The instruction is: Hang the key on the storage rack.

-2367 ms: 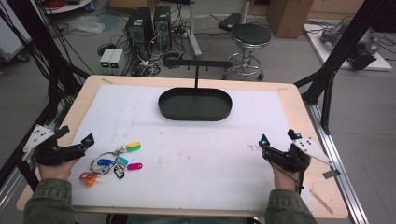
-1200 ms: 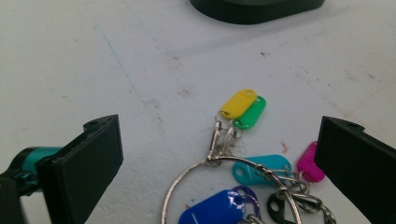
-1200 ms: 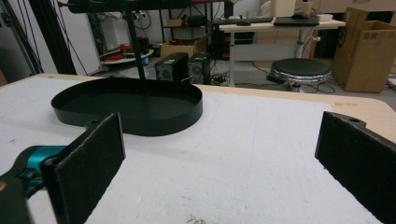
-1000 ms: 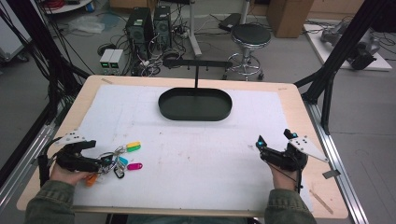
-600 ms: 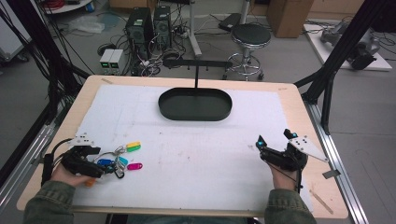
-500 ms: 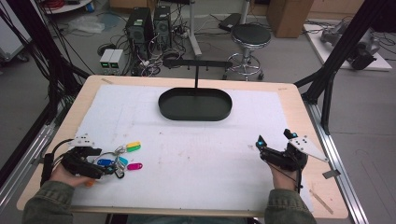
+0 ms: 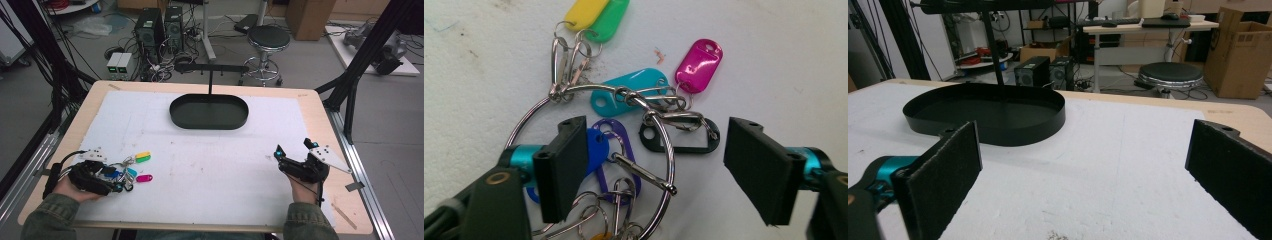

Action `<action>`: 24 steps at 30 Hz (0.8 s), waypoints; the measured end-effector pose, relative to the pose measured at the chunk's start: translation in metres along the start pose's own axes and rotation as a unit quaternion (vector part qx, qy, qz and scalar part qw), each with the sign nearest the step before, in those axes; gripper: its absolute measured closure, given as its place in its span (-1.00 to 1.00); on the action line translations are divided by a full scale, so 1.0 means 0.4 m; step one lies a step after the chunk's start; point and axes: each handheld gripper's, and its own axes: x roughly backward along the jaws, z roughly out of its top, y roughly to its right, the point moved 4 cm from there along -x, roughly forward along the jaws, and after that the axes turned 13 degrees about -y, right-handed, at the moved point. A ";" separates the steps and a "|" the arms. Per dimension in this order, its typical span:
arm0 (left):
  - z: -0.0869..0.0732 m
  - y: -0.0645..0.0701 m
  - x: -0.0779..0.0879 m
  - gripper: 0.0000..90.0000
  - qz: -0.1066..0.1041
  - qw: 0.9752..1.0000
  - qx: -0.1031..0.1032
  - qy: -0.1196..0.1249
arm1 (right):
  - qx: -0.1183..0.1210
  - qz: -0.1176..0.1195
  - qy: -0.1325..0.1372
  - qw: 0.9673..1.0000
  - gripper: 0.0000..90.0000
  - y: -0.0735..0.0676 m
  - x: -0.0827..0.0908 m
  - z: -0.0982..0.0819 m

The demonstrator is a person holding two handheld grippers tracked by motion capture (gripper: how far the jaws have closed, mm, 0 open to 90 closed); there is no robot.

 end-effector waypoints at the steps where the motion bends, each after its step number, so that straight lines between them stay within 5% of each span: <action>1: 0.001 0.002 0.000 -0.33 0.003 1.000 -0.007 -0.005 | 0.000 0.000 0.000 1.000 -0.99 0.000 0.000 0.000; 14: 0.002 0.008 -0.002 0.15 0.018 0.999 -0.021 -0.027 | -0.002 -0.002 0.001 1.000 -0.99 0.000 0.001 0.000; 19: 0.003 0.007 -0.006 0.37 0.058 0.997 -0.035 -0.045 | -0.001 -0.004 0.003 1.000 -0.99 0.002 0.001 0.001; 24: 0.008 0.017 -0.007 0.66 0.053 0.995 -0.057 -0.054 | -0.002 -0.002 0.001 1.000 -0.99 0.001 0.000 0.000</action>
